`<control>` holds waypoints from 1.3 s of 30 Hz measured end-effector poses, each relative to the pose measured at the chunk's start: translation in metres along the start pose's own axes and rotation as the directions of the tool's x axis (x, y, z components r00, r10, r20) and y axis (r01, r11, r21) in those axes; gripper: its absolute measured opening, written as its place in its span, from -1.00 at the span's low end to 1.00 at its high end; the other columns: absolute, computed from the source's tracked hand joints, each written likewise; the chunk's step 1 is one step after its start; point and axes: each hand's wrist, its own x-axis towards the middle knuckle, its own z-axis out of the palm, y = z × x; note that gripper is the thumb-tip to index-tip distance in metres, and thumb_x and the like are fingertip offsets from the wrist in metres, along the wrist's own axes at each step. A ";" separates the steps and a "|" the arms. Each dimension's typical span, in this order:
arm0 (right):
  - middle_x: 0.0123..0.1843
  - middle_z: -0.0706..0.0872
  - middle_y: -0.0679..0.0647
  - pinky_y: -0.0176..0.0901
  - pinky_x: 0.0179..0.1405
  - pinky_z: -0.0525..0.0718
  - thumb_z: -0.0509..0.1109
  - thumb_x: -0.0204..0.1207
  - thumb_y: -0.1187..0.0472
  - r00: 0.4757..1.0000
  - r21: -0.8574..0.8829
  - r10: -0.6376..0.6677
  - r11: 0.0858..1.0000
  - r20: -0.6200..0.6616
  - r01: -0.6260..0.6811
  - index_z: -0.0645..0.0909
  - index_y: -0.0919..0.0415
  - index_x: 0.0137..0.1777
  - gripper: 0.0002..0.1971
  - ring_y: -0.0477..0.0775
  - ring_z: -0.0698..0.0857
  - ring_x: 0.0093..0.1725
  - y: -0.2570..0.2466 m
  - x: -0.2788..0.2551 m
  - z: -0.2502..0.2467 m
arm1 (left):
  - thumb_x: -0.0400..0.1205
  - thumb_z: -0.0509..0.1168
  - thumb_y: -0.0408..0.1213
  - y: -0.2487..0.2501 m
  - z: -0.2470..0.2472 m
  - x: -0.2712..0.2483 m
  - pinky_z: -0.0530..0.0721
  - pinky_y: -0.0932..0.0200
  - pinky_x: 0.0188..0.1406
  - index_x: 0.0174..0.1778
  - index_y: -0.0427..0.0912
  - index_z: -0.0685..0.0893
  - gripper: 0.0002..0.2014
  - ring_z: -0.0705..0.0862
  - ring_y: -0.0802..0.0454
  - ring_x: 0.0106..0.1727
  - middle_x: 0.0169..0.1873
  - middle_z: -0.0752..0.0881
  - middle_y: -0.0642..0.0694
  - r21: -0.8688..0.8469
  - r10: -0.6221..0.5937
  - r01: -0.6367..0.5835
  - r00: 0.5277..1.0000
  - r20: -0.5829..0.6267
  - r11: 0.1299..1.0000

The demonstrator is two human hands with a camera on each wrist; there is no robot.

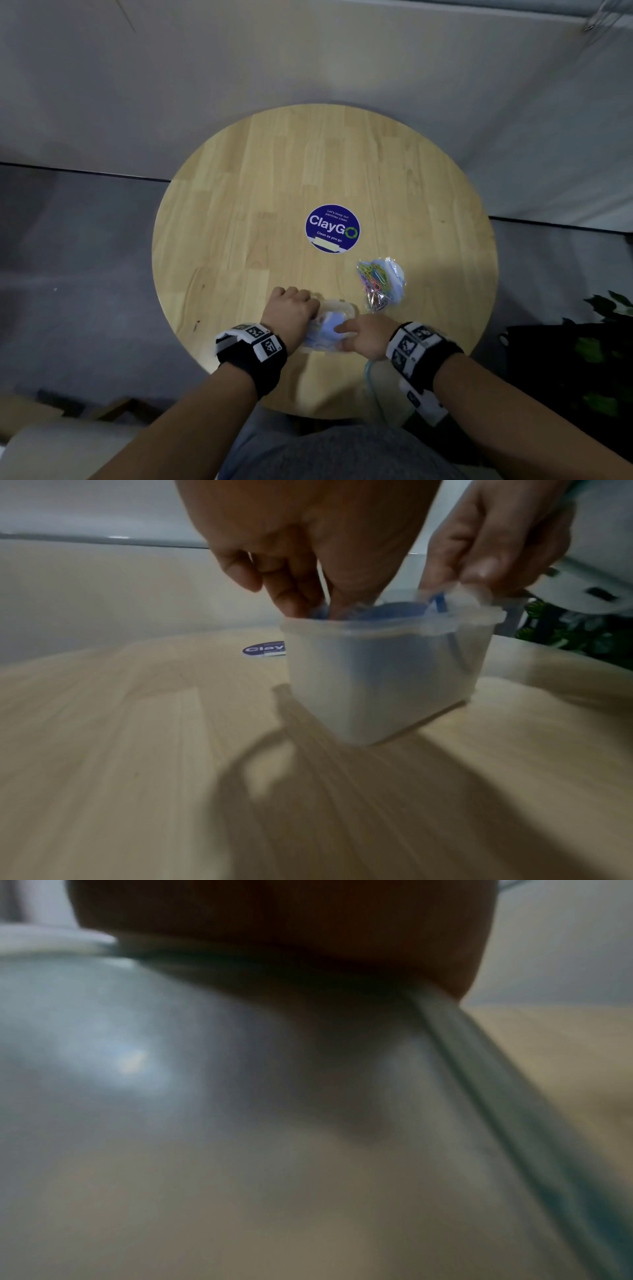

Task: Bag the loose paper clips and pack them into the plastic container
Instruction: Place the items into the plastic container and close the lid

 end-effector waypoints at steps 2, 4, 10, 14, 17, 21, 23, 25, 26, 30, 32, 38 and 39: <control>0.24 0.70 0.05 -0.11 0.16 0.46 0.24 0.63 0.16 0.998 0.272 -0.055 0.961 0.010 0.050 0.50 0.20 0.41 -0.64 0.16 0.60 0.30 0.004 -0.001 -0.012 | 0.07 0.44 -0.21 -0.001 0.005 -0.001 0.50 0.14 -0.42 -0.55 0.00 0.59 -0.85 0.57 -0.03 -0.58 -0.52 0.57 0.03 -0.043 -0.025 0.024 1.000 -0.017 0.999; -0.10 0.75 -0.04 -0.13 0.03 0.52 0.24 0.61 -0.06 0.995 0.777 0.083 0.629 -0.054 -0.010 0.64 0.20 0.22 -0.61 0.06 0.66 0.07 0.017 0.000 -0.020 | 0.09 0.42 -0.18 -0.001 0.011 -0.002 0.29 0.14 -0.31 -0.57 -0.01 0.58 -0.88 0.57 -0.04 -0.58 -0.57 0.56 0.03 -0.078 -0.080 0.077 0.996 -0.031 0.994; 0.02 0.81 0.34 0.39 0.24 0.63 -0.07 -0.53 -0.83 0.910 0.996 0.410 0.022 0.066 -0.082 0.76 0.16 0.01 0.34 0.37 0.78 0.05 0.072 0.066 0.010 | 0.15 0.36 -0.12 0.001 0.011 -0.006 0.26 0.11 -0.33 -0.44 -0.02 0.59 -0.86 0.57 -0.09 -0.41 -0.50 0.64 0.06 -0.178 -0.203 0.178 0.970 -0.134 0.968; 0.03 0.78 0.32 0.25 0.32 0.60 -0.28 -0.06 -0.77 0.835 0.999 0.549 0.044 -0.042 0.021 0.74 0.20 0.00 0.21 0.30 0.74 0.09 0.049 0.060 0.006 | 0.21 0.34 -0.17 -0.003 0.017 -0.010 0.42 0.04 -0.31 -0.40 -0.02 0.71 -0.90 0.56 -0.18 -0.25 -0.23 0.61 -0.12 -0.375 -0.361 0.280 0.918 -0.165 0.884; -0.10 0.78 0.18 0.24 0.24 0.65 0.07 0.13 -0.68 0.862 0.989 0.492 -0.004 -0.126 0.146 0.77 0.09 -0.20 -0.14 0.19 0.73 -0.05 0.037 0.062 0.005 | 0.37 0.40 -0.33 -0.004 0.026 -0.009 0.37 0.24 -0.32 -0.24 -0.19 0.69 -0.91 0.51 -0.07 -0.25 -0.17 0.46 0.05 -0.678 -0.520 0.336 0.850 -0.081 0.654; -0.15 0.68 0.13 0.11 -0.14 0.67 0.59 0.06 -0.08 0.890 0.958 0.363 0.170 -0.277 0.229 0.69 0.08 -0.12 -0.59 0.19 0.65 -0.12 0.027 0.062 0.001 | 0.43 0.37 -0.44 -0.007 0.031 -0.004 0.32 0.33 -0.28 -0.17 -0.22 0.65 -0.89 0.53 -0.04 -0.17 -0.16 0.45 0.06 -0.749 -0.503 0.311 0.864 -0.034 0.585; -0.01 0.71 0.30 0.20 -0.10 0.71 0.52 -0.13 0.13 0.910 0.942 0.321 0.286 -0.264 0.173 0.63 0.21 0.05 -0.38 0.34 0.69 0.00 0.031 0.067 0.007 | 0.47 0.37 -0.44 -0.011 0.026 -0.004 0.38 0.36 -0.21 -0.13 -0.26 0.68 -0.91 0.59 -0.06 -0.13 -0.12 0.49 0.02 -0.785 -0.482 0.268 0.875 -0.044 0.558; 0.11 0.69 0.35 0.34 0.09 0.69 0.46 -0.15 0.14 0.898 0.892 0.316 0.426 -0.305 0.153 0.56 0.16 0.10 -0.33 0.40 0.67 0.11 0.039 0.071 0.015 | 0.52 0.37 -0.37 -0.014 0.023 -0.006 0.36 0.52 -0.16 -0.06 -0.29 0.73 -0.88 0.58 0.01 -0.10 -0.04 0.46 -0.02 -0.793 -0.422 0.214 0.905 -0.059 0.570; 0.14 0.67 0.35 0.35 0.13 0.68 0.47 -0.14 0.16 0.904 0.882 0.294 0.444 -0.309 0.157 0.54 0.15 0.13 -0.32 0.38 0.66 0.13 0.042 0.070 0.017 | 0.56 0.33 -0.35 -0.015 0.022 -0.008 0.32 0.60 -0.12 0.00 -0.28 0.74 -0.84 0.54 0.04 -0.06 0.01 0.41 -0.04 -0.781 -0.370 0.198 0.928 -0.045 0.592; 0.05 0.62 0.23 -0.02 -0.17 0.66 0.52 -0.04 0.30 0.919 0.874 0.204 0.430 -0.338 0.226 0.46 0.26 0.17 -0.33 0.14 0.62 -0.03 0.041 0.058 0.018 | 0.66 0.16 -0.34 -0.014 0.025 -0.012 0.23 0.65 0.00 0.04 -0.25 0.71 -0.79 0.43 0.06 0.06 0.07 0.31 -0.08 -0.769 -0.239 0.164 0.971 0.014 0.618; 0.04 0.62 0.18 -0.05 -0.17 0.65 0.52 0.01 0.30 0.922 0.877 0.181 0.414 -0.344 0.246 0.45 0.26 0.20 -0.34 0.15 0.62 -0.01 0.042 0.055 0.017 | 0.66 0.19 -0.33 -0.015 0.029 -0.013 0.26 0.69 -0.06 0.02 -0.31 0.69 -0.81 0.44 0.07 -0.01 -0.02 0.34 -0.01 -0.779 -0.271 0.175 0.963 0.008 0.602; -0.07 0.64 0.06 0.02 -0.11 0.72 0.58 0.02 0.23 0.910 0.840 0.138 0.457 -0.390 0.291 0.52 0.17 0.14 -0.39 0.09 0.64 -0.05 0.039 0.048 0.016 | 0.41 0.47 -0.43 -0.024 0.036 -0.012 0.58 0.35 -0.38 -0.18 -0.10 0.78 -0.85 0.58 0.11 -0.33 -0.32 0.65 -0.03 -0.921 -0.526 0.216 0.850 0.015 0.323; -0.06 0.64 0.07 0.06 -0.09 0.72 0.58 0.01 0.22 0.909 0.834 0.136 0.468 -0.394 0.292 0.52 0.16 0.14 -0.38 0.10 0.64 -0.04 0.039 0.048 0.016 | 0.41 0.46 -0.52 -0.023 0.033 -0.011 0.59 0.32 -0.46 -0.25 -0.16 0.75 -0.85 0.57 0.11 -0.41 -0.40 0.67 -0.02 -0.960 -0.562 0.206 0.825 0.066 0.189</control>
